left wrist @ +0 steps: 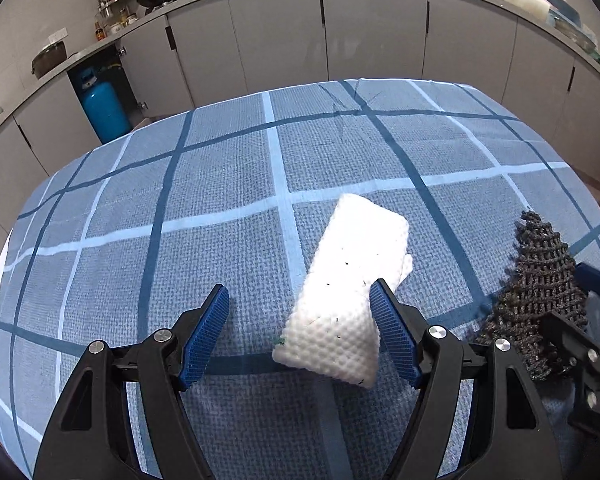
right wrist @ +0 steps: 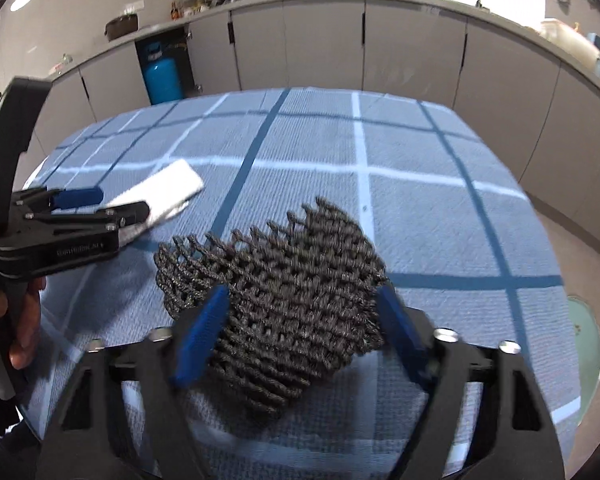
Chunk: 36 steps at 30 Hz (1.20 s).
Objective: Collect trash
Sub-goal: 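Grasp the white cloth with the left tool while the right tool grasps the black mesh scrubber, then carry cloth and scrubber to the green bucket and open both tools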
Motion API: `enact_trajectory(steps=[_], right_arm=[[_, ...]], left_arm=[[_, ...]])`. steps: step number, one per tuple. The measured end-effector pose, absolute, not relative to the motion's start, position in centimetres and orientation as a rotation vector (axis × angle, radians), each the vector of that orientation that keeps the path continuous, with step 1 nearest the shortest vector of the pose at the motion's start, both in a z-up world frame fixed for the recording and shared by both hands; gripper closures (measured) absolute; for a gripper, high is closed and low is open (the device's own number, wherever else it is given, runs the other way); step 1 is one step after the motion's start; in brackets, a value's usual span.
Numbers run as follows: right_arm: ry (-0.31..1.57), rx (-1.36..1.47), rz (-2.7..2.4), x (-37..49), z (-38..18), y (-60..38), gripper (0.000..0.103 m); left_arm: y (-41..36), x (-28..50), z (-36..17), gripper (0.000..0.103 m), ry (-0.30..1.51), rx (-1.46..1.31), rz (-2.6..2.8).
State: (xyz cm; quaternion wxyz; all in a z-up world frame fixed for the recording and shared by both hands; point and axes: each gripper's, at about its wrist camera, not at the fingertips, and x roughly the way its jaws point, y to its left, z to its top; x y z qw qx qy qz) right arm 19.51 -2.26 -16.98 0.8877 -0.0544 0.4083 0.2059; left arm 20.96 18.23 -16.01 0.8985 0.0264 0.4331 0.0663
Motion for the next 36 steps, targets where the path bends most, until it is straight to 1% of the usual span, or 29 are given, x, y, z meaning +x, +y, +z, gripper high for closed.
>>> enact_trajectory(steps=[2, 3, 4, 5, 7, 8, 10, 14, 17, 27, 36], right_arm=[[0.845, -0.12, 0.432, 19.4, -17.0, -2.3, 0.054], [0.842, -0.132, 0.436, 19.3, -17.0, -2.2, 0.066], [0.84, -0.14, 0.435, 19.2, -17.0, -2.1, 0.075], [0.84, -0.146, 0.435, 19.1, -17.0, -2.1, 0.077], [0.84, -0.14, 0.437, 19.1, -16.9, -2.2, 0.084], [0.839, -0.135, 0.44, 19.0, -16.9, -2.3, 0.085], [0.836, -0.13, 0.447, 18.8, -16.8, -2.6, 0.088], [0.809, -0.106, 0.452, 18.3, -16.3, -3.1, 0.09], [0.785, -0.083, 0.45, 18.0, -15.6, -3.8, 0.09], [0.703, -0.026, 0.408, 17.3, -12.4, -7.3, 0.091], [0.654, 0.031, 0.304, 16.9, -10.7, -13.1, 0.09]], left_arm=[[18.3, 21.1, -16.1, 0.033, 0.899, 0.046, 0.13], [18.2, 21.1, -16.1, 0.036, 0.899, 0.046, 0.122], [18.0, 21.0, -16.0, 0.047, 0.901, 0.043, 0.105], [17.7, 21.0, -15.9, 0.059, 0.902, 0.036, 0.087], [17.1, 20.8, -15.8, 0.066, 0.903, 0.052, 0.072], [16.9, 20.8, -15.8, 0.071, 0.902, 0.061, 0.07], [16.7, 20.7, -15.7, 0.076, 0.902, 0.066, 0.069], [16.5, 20.3, -15.3, 0.086, 0.892, 0.08, 0.073], [16.4, 20.1, -14.6, 0.088, 0.88, 0.079, 0.075], [13.9, 19.4, -10.7, 0.089, 0.798, 0.106, 0.043], [8.1, 20.5, -8.5, 0.089, 0.749, 0.171, -0.046]])
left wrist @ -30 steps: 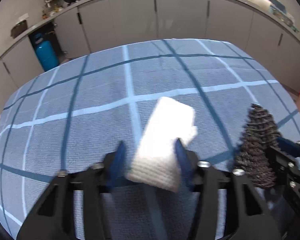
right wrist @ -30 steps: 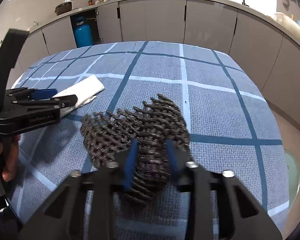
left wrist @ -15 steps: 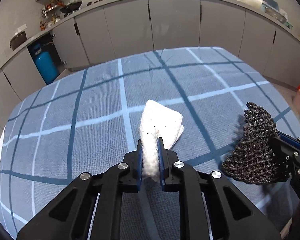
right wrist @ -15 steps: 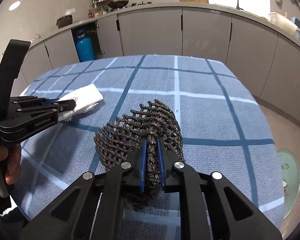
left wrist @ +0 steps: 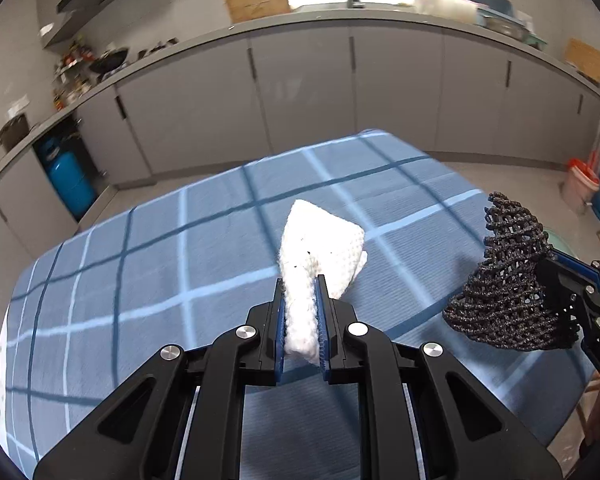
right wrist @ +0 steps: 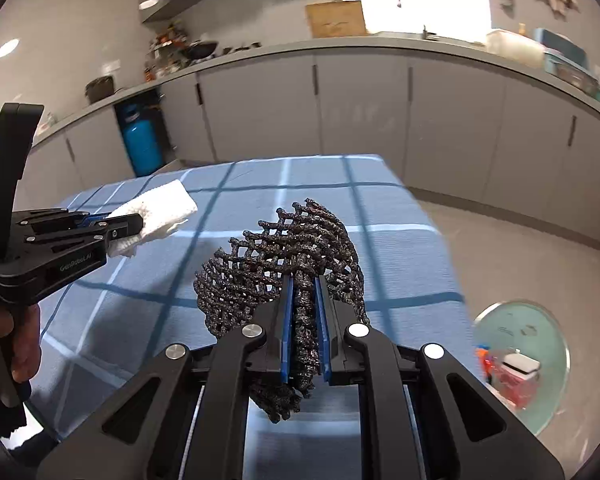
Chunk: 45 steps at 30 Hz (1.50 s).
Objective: Collect trash
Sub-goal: 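Carry cloth and scrubber to the green bucket and open both tools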
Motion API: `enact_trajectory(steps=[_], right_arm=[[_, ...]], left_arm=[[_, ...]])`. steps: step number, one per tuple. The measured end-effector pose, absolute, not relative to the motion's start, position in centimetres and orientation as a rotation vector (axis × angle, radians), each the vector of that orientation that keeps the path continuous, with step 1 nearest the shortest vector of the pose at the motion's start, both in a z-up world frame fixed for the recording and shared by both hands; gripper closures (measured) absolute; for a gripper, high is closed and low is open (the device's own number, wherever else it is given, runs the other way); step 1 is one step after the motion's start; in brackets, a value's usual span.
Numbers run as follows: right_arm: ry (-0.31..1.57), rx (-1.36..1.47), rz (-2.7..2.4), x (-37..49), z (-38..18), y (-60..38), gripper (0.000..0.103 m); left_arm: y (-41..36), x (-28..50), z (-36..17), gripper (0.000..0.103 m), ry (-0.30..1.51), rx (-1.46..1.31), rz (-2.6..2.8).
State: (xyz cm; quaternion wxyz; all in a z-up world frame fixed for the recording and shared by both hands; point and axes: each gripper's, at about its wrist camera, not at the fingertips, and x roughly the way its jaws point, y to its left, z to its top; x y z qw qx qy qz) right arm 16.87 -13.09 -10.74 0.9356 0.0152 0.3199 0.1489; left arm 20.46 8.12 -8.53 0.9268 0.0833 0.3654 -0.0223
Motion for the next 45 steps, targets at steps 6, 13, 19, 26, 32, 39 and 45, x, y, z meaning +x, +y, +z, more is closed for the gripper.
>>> enact_trajectory(steps=[6, 13, 19, 26, 32, 39, 45], right_arm=[[0.635, 0.073, 0.217, 16.6, -10.3, -17.6, 0.09], [0.63, 0.122, 0.119, 16.2, -10.8, -22.5, 0.09], [0.628, 0.152, 0.042, 15.7, -11.5, -26.1, 0.09], [0.643, 0.173, -0.06, 15.5, -12.7, -30.7, 0.09], [0.675, 0.193, -0.128, 15.9, -15.2, -34.5, 0.089], [0.736, 0.256, -0.19, 16.6, -20.2, -37.6, 0.04], [0.741, 0.284, -0.21, 15.4, -20.3, -38.0, 0.036]], left_arm=[[3.2, 21.5, -7.9, 0.089, 0.73, 0.211, -0.124], [-3.1, 22.0, -7.9, 0.089, 0.718, 0.264, -0.225], [-7.7, 22.0, -8.1, 0.089, 0.712, 0.304, -0.297], [-13.1, 21.8, -8.2, 0.089, 0.703, 0.325, -0.395], [-18.1, 21.4, -9.5, 0.088, 0.718, 0.336, -0.5], [-20.5, 21.6, -12.1, 0.054, 0.768, 0.35, -0.524], [-20.0, 21.6, -12.7, 0.04, 0.786, 0.353, -0.496]])
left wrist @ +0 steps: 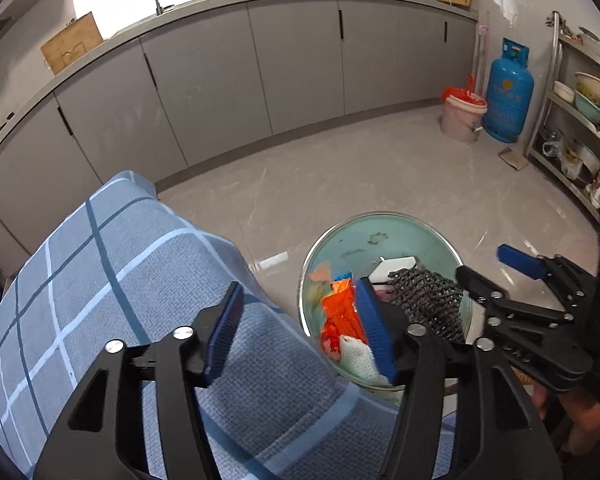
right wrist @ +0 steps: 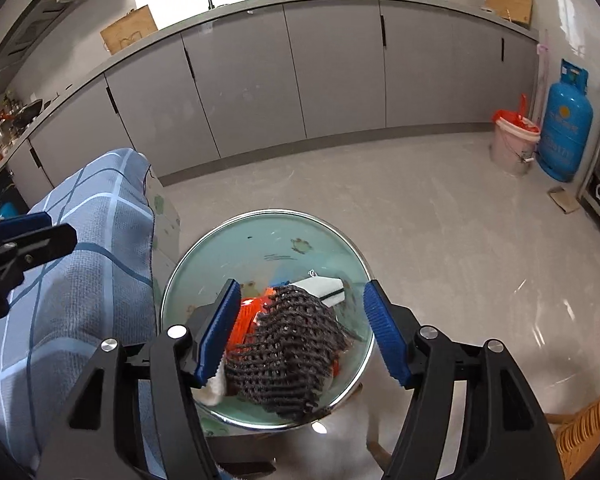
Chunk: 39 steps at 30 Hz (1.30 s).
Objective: Collect trash
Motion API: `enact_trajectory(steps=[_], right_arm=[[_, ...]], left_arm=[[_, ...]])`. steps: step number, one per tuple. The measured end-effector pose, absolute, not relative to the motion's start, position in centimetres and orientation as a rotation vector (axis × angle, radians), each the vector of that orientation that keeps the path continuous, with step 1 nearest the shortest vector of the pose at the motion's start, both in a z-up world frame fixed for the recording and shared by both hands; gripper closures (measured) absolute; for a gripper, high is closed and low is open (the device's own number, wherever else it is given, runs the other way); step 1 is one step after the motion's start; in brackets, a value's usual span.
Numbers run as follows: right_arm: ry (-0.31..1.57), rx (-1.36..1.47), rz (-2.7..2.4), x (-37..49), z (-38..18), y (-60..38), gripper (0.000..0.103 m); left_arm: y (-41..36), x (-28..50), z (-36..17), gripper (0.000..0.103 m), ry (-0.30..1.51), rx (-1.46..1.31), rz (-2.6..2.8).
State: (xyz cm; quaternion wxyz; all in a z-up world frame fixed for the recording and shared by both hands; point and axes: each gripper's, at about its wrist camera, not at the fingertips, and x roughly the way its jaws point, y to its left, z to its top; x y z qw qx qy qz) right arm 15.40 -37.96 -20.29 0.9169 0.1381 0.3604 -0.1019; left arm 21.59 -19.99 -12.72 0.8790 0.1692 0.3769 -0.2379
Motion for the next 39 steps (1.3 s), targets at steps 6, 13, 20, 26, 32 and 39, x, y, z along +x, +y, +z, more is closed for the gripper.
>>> enact_trajectory(steps=[6, 13, 20, 26, 32, 39], right_arm=[[0.683, 0.27, -0.218, 13.5, -17.2, -37.4, 0.031], [0.627, 0.244, -0.2, 11.3, -13.9, -35.6, 0.029], [0.582, 0.21, -0.2, 9.9, -11.4, -33.9, 0.029], [0.559, 0.187, -0.199, 9.0, -9.9, -33.1, 0.029], [0.548, 0.172, -0.198, 8.4, -9.0, -32.5, 0.029], [0.543, 0.17, -0.201, 8.1, -8.6, -32.4, 0.029]], left_arm=[[-18.1, 20.7, -11.3, 0.035, 0.759, 0.326, -0.465], [-15.5, 19.3, -9.2, 0.033, 0.722, 0.282, -0.441], [-13.4, 17.7, -6.8, 0.032, 0.67, 0.245, -0.434], [-12.4, 16.7, -5.2, 0.029, 0.635, 0.224, -0.43], [-12.0, 16.2, -4.4, 0.028, 0.613, 0.212, -0.429], [-11.8, 16.0, -4.2, 0.028, 0.608, 0.205, -0.432]])
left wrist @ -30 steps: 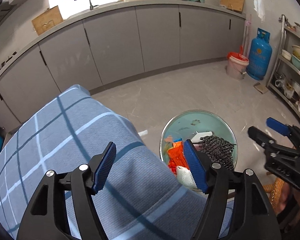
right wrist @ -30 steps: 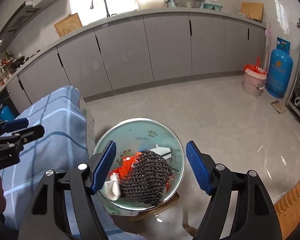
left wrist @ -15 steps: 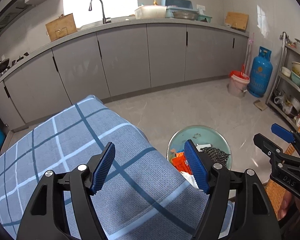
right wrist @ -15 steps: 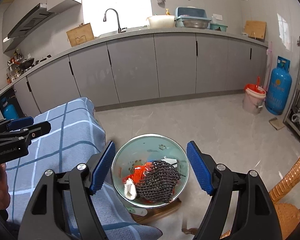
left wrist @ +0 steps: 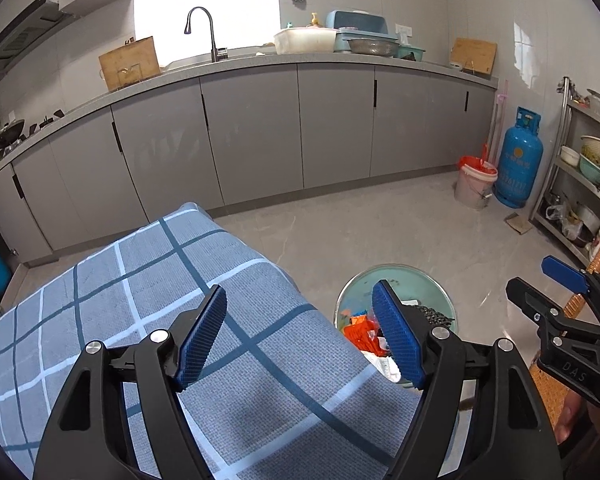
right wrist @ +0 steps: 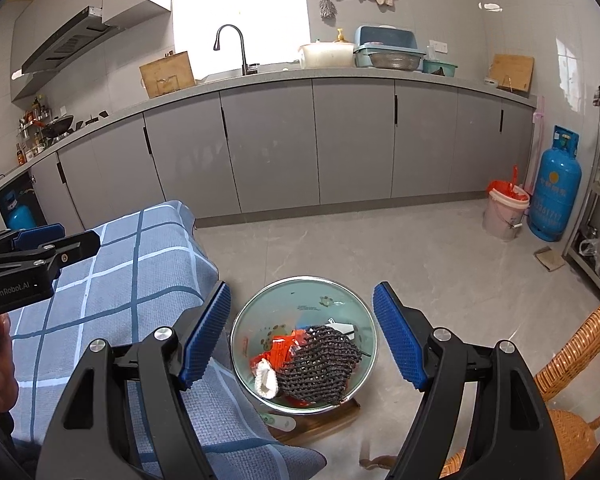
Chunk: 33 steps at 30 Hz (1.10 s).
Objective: Collect trash
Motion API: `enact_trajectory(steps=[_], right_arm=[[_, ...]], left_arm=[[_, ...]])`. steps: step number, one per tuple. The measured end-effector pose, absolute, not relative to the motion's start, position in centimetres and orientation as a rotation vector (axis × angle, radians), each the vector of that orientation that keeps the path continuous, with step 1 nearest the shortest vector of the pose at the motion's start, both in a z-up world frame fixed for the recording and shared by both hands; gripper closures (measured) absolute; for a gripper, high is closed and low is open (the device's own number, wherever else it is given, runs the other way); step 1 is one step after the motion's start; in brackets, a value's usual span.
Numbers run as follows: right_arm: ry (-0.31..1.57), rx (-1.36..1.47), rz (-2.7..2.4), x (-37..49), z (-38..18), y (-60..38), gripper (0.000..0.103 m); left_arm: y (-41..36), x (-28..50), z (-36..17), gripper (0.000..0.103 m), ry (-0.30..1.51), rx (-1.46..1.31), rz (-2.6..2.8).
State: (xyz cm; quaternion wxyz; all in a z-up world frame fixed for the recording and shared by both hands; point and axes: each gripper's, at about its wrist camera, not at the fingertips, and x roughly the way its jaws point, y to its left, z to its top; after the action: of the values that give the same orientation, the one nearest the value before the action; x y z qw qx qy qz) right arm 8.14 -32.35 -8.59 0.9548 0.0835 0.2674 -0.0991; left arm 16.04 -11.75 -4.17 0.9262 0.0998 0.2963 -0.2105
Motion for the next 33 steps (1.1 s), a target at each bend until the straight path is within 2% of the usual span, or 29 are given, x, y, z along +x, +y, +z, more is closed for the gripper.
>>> enact_trajectory(steps=[7, 10, 18, 22, 25, 33], right_arm=[[0.544, 0.169, -0.203, 8.08, -8.57, -32.4, 0.029], [0.545, 0.17, -0.202, 8.06, -8.6, -32.38, 0.029], [0.541, 0.172, -0.204, 8.08, -8.65, -32.38, 0.029], [0.536, 0.173, -0.207, 8.05, -8.62, -32.46, 0.029], [0.531, 0.172, -0.209, 7.94, -8.56, -32.4, 0.029], [0.521, 0.167, -0.207, 7.96, -8.15, -32.32, 0.028]], left_arm=[[-11.7, 16.02, -4.16, 0.028, 0.61, 0.204, -0.432], [-11.73, 16.0, -4.14, 0.022, 0.607, 0.206, -0.428], [-11.76, 16.17, -4.28, 0.022, 0.61, 0.211, -0.43], [-11.75, 16.23, -4.25, 0.017, 0.603, 0.216, -0.428], [-11.66, 16.14, -4.2, 0.01, 0.594, 0.216, -0.418], [-12.04, 15.71, -4.05, 0.007, 0.572, 0.25, -0.413]])
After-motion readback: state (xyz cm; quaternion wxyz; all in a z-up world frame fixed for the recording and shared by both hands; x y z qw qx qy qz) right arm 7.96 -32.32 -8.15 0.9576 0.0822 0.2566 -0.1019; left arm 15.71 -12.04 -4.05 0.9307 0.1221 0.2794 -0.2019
